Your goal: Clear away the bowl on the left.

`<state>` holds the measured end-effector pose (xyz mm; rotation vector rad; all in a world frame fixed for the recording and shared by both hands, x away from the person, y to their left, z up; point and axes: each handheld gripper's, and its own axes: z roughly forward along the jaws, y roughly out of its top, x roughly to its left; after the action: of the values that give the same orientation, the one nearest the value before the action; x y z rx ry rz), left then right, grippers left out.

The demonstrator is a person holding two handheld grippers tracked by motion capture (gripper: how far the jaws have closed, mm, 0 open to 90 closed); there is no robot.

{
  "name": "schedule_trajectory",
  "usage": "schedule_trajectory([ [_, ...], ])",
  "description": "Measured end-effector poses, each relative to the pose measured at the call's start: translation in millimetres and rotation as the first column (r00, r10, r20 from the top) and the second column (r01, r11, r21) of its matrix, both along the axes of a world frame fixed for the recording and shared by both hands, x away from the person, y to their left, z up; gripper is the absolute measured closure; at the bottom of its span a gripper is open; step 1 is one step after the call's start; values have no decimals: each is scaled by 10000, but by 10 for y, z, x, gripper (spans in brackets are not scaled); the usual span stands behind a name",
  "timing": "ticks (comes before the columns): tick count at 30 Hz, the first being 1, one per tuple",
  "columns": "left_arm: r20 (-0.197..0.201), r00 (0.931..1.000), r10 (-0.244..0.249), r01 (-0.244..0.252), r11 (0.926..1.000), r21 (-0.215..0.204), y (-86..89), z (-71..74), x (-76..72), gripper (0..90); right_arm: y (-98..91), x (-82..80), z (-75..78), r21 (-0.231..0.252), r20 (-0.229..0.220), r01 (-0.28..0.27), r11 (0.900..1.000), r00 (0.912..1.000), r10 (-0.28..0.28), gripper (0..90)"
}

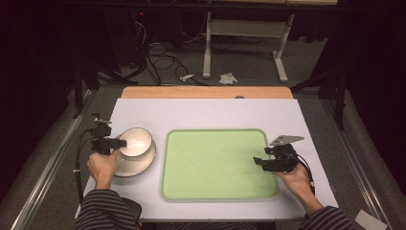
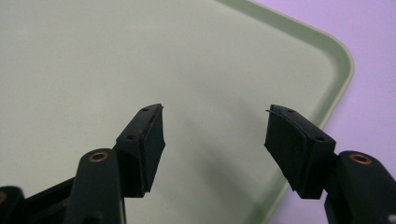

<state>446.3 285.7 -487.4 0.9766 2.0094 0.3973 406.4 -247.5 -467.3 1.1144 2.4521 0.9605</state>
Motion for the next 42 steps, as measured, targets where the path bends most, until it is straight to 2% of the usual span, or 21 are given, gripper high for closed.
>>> schedule_trajectory([
  [6,32,10000,-31,31,10000,-56,11,23,-13,825,4,3,-4,-9,-3,5,10000,10000,-5,389],
  [18,401,9990,-194,207,9993,-314,6,126,-59,826,4,-3,-3,-81,-66,31,10000,10000,-32,391],
  [20,465,9986,-240,253,9993,-293,-5,140,-65,826,5,-1,-4,-91,-58,32,10000,10000,-32,391],
  [22,450,9984,-330,334,9994,-70,-24,161,-69,826,5,-1,-5,-104,-64,24,9999,10000,-25,391],
  [24,526,9971,-549,549,9985,22,-60,192,-82,826,-2,-8,-3,-113,-9,-3,9999,10000,3,391],
  [31,849,9929,-836,840,9965,-10,-134,296,-111,826,-10,-4,-5,-152,-40,-34,9999,10000,33,391],
  [36,935,9909,-965,965,9953,47,-171,341,-129,825,-6,-8,-4,-145,-42,-20,9999,10000,19,391],
  [42,1097,9850,-1332,1331,9911,79,-252,417,-146,826,-8,-6,-6,-143,-52,-6,9999,10000,5,391],
])
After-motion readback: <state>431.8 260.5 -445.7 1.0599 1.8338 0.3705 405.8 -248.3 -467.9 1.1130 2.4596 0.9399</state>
